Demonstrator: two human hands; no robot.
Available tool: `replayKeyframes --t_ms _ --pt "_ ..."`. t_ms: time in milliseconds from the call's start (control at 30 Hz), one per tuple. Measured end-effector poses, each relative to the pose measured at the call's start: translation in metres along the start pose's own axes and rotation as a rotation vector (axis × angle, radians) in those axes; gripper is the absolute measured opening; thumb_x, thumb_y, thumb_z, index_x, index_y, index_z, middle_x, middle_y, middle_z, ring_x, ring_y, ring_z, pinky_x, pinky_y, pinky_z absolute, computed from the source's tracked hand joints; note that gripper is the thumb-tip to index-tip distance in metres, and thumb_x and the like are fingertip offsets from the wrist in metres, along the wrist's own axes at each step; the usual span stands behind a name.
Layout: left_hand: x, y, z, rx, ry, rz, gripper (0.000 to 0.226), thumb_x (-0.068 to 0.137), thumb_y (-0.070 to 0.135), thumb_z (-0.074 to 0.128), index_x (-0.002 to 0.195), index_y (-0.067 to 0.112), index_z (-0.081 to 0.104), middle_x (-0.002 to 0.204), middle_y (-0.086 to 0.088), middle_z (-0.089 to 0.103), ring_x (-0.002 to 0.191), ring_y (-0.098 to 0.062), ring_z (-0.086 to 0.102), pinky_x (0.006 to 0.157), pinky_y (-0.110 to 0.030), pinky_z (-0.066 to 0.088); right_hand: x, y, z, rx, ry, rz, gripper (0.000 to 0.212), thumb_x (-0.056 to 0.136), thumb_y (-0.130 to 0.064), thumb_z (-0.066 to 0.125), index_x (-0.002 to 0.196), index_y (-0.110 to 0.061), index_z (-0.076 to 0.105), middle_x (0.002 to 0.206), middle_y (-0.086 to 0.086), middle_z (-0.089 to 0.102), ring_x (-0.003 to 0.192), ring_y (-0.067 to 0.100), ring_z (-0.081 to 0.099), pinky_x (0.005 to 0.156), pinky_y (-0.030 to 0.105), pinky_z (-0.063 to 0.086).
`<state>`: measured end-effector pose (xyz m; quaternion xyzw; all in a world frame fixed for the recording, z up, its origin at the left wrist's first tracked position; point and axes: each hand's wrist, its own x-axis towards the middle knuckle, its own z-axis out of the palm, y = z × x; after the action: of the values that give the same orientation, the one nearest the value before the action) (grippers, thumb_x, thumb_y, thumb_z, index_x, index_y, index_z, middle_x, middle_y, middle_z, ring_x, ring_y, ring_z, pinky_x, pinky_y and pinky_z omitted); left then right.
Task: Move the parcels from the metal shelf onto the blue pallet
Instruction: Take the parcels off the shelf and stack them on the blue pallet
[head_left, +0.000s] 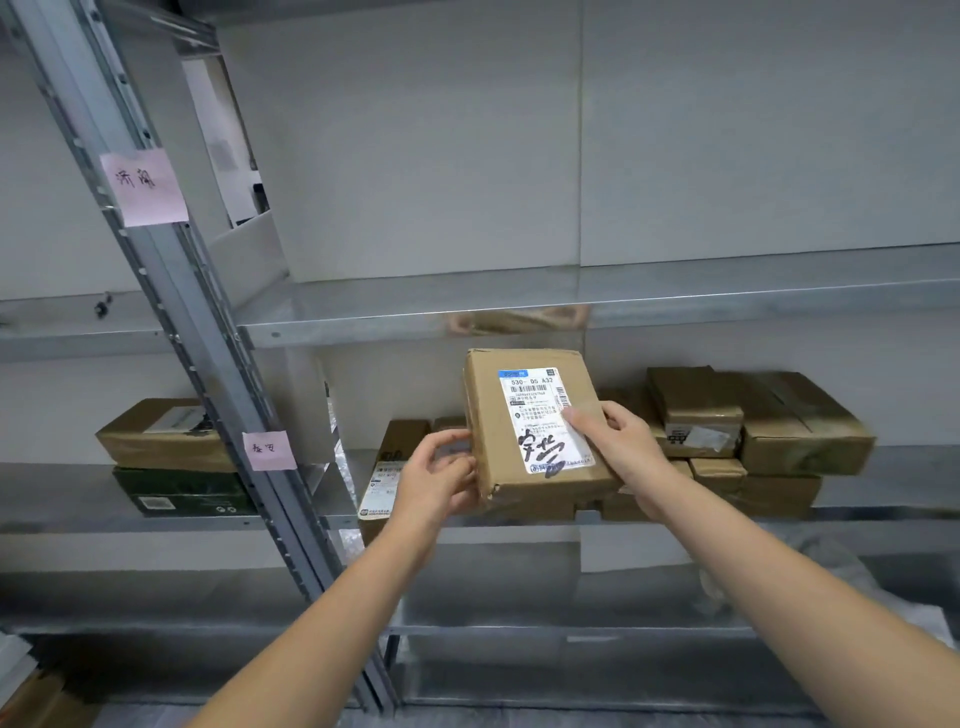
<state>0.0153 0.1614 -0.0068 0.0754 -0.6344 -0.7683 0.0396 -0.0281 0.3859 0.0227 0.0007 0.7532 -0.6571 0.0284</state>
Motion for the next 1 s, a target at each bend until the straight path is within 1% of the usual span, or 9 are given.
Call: replayKeyframes --t_ms 67,200,300,467,600,733,800,867,1000 --pt "0.002 -0.002 0.019 0.015 -0.002 -0.016 0.022 0.092 0.024 0.065 0.111 0.015 0.063 0.104 -0.01 0.074 0.083 -0.016 0.072 0.064 -0.03 0.056 -0.002 -0.002 -0.011 -0.048 0.065 0.0 0.038 0.084 -0.05 0.064 0.111 -0.024 0.058 0.117 0.005 0.059 0.098 0.02 0.064 0.075 0.032 0.052" --pt "0.004 -0.01 0.056 0.144 -0.081 -0.014 0.047 0.08 0.052 0.07 0.112 0.019 0.059 0.101 0.0 0.073 0.082 -0.006 0.072 0.06 -0.019 0.052 -0.01 0.005 -0.037 -0.071 0.141 0.016 0.031 0.088 -0.043 0.063 0.11 -0.024 0.054 0.108 -0.003 0.064 0.092 0.014 0.065 0.07 0.03 0.053" --pt "0.011 -0.013 0.073 0.275 -0.133 0.018 0.051 0.077 0.048 0.075 0.115 0.018 0.057 0.104 0.002 0.07 0.082 -0.004 0.071 0.058 -0.015 0.051 -0.02 0.011 -0.056 -0.074 0.194 0.036 0.028 0.087 -0.039 0.064 0.11 -0.024 0.055 0.102 -0.009 0.063 0.087 0.008 0.064 0.061 0.024 0.049" --pt "0.021 -0.021 0.107 0.315 -0.212 0.019 0.043 0.079 0.046 0.074 0.11 0.024 0.054 0.11 0.001 0.068 0.097 -0.013 0.068 0.085 -0.034 0.056 -0.032 0.013 -0.085 -0.122 0.31 0.043 0.03 0.087 -0.036 0.063 0.114 -0.025 0.056 0.109 -0.006 0.064 0.093 0.012 0.064 0.075 0.03 0.054" --pt "0.016 -0.025 0.14 0.336 -0.327 0.039 0.034 0.082 0.047 0.071 0.104 0.029 0.052 0.104 0.008 0.065 0.09 -0.005 0.066 0.064 -0.02 0.053 -0.049 0.016 -0.109 -0.125 0.42 0.085 0.026 0.088 -0.039 0.062 0.111 -0.03 0.056 0.109 -0.007 0.065 0.096 0.014 0.065 0.082 0.04 0.056" --pt "0.007 -0.031 0.179 0.325 -0.429 0.018 0.036 0.085 0.04 0.07 0.109 0.02 0.053 0.099 0.013 0.062 0.089 0.001 0.061 0.069 -0.02 0.05 -0.078 0.018 -0.137 -0.122 0.564 0.116 0.014 0.087 -0.039 0.063 0.1 -0.036 0.058 0.105 -0.01 0.066 0.092 0.012 0.066 0.076 0.035 0.056" --pt "-0.001 -0.038 0.201 0.295 -0.505 -0.015 0.037 0.086 0.037 0.07 0.112 0.017 0.053 0.102 0.009 0.063 0.092 -0.003 0.062 0.076 -0.024 0.052 -0.094 0.019 -0.153 -0.14 0.639 0.135 0.009 0.086 -0.039 0.064 0.092 -0.038 0.056 0.099 -0.015 0.066 0.089 0.009 0.065 0.071 0.031 0.055" --pt "-0.01 -0.049 0.22 0.289 -0.563 -0.035 0.038 0.087 0.034 0.07 0.114 0.014 0.052 0.107 0.005 0.063 0.096 -0.007 0.062 0.083 -0.024 0.052 -0.109 0.024 -0.167 -0.167 0.717 0.151 0.013 0.086 -0.039 0.064 0.097 -0.037 0.056 0.095 -0.019 0.063 0.087 0.004 0.063 0.062 0.024 0.049" --pt "-0.028 -0.069 0.248 0.314 -0.646 -0.056 0.039 0.086 0.032 0.07 0.114 0.01 0.053 0.102 0.005 0.063 0.086 0.002 0.058 0.064 -0.011 0.044 -0.138 0.042 -0.187 -0.18 0.812 0.188 0.022 0.087 -0.035 0.064 0.108 -0.029 0.06 0.096 -0.017 0.064 0.088 0.003 0.062 0.064 0.023 0.048"
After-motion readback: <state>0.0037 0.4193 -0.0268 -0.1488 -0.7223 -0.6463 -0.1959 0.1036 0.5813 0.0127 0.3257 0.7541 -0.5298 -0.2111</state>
